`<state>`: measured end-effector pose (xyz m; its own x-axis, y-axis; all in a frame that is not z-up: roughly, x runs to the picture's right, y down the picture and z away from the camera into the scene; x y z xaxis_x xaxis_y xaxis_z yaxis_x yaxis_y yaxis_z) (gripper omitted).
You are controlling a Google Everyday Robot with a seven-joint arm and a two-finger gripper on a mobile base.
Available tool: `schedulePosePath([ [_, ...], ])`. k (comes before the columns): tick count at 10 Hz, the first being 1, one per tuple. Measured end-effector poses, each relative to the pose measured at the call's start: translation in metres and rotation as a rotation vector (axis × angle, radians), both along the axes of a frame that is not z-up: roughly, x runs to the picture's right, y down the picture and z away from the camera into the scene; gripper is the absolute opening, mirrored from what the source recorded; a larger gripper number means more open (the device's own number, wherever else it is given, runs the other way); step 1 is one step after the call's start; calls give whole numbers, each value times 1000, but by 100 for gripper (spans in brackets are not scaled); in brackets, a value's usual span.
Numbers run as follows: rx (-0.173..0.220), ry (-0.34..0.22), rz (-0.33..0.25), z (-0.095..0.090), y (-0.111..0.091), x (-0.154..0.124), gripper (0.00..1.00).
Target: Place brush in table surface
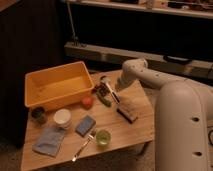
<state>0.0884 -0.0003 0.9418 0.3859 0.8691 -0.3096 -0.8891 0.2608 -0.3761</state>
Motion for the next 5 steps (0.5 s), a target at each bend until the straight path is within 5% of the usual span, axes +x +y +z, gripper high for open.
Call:
schedulePosePath([
  [5,-37,-27,-34,18,11,-21,80],
])
